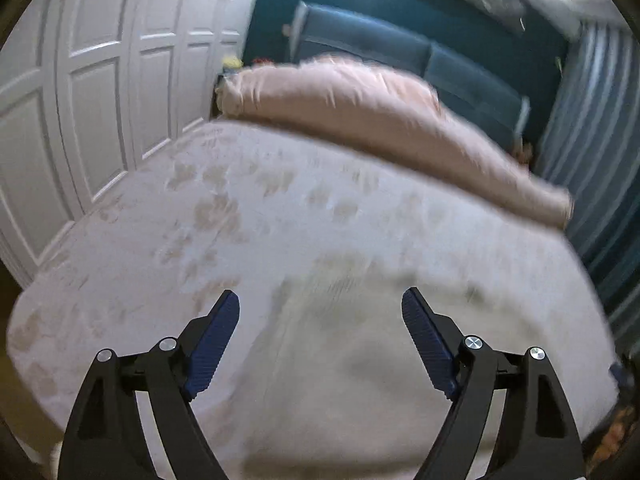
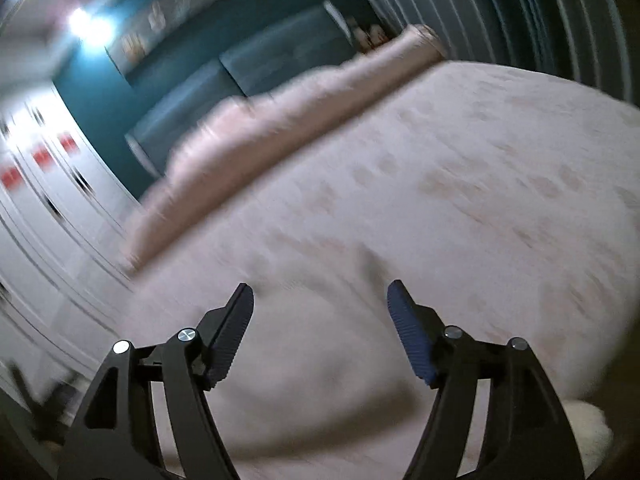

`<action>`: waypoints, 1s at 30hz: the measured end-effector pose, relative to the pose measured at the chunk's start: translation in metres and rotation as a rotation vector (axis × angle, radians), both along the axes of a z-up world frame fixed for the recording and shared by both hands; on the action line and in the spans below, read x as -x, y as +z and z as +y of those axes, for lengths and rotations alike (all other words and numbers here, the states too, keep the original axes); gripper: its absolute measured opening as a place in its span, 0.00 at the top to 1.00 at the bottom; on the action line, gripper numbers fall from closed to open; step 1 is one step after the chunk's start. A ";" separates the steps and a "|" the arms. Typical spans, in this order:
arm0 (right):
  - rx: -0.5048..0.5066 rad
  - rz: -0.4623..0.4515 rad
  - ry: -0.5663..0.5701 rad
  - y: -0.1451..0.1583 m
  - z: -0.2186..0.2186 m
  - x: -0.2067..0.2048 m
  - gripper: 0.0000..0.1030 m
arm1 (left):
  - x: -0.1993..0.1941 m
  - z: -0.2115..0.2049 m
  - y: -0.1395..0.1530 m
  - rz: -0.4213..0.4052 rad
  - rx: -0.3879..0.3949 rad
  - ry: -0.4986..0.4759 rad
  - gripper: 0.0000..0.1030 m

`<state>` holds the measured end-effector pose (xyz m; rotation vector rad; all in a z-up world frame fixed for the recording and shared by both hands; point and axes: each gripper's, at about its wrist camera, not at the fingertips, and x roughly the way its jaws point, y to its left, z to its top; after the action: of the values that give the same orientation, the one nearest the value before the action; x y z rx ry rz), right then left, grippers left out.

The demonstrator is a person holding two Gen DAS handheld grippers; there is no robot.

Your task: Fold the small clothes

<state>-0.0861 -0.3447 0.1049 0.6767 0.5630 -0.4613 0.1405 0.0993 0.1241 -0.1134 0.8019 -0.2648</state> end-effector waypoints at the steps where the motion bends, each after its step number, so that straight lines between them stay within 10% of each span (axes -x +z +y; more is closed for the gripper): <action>1: -0.013 0.056 0.006 -0.018 0.004 0.004 0.35 | 0.004 0.003 -0.015 0.046 -0.012 -0.011 0.22; 10: -0.261 0.157 0.017 -0.101 0.006 -0.013 0.35 | 0.015 0.024 -0.131 0.422 0.197 0.134 0.22; 17: -0.373 0.184 0.010 -0.122 0.001 -0.056 0.35 | -0.012 0.007 -0.133 0.448 0.247 0.161 0.24; 19: -0.412 0.159 0.008 -0.123 -0.002 -0.059 0.69 | -0.015 0.008 -0.130 0.452 0.236 0.164 0.73; 20: -0.421 0.147 0.022 -0.120 -0.003 -0.060 0.82 | -0.018 0.007 -0.128 0.458 0.245 0.135 0.74; 30: -0.274 0.225 0.167 -0.065 0.032 0.025 0.86 | 0.060 0.038 -0.075 0.456 0.159 -0.023 0.82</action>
<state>-0.1112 -0.3125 0.0397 0.8362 0.8996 -0.3072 0.0809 0.1370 0.0496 -0.3215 1.2347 -0.3302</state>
